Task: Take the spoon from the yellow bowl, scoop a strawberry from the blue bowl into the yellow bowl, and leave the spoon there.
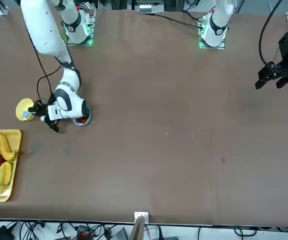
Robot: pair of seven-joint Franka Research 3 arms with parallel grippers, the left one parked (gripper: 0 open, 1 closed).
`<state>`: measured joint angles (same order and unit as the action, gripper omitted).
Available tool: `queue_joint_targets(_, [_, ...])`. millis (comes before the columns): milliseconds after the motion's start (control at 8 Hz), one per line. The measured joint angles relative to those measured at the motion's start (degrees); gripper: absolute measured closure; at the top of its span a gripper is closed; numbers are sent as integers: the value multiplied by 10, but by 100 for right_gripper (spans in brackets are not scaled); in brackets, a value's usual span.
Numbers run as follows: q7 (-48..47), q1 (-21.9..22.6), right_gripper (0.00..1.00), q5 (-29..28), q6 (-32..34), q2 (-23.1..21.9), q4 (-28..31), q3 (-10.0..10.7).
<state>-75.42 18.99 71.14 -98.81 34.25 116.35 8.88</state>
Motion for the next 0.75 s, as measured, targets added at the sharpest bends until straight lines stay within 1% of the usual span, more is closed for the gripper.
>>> queue_joint_targets(125, [19,0,89,-10,-2,-30,-2,0])
queue_joint_targets(375, [66,1,89,-54,-11,-89,-8,-3])
queue_joint_targets(750, [159,13,89,-152,-2,-158,-35,-33])
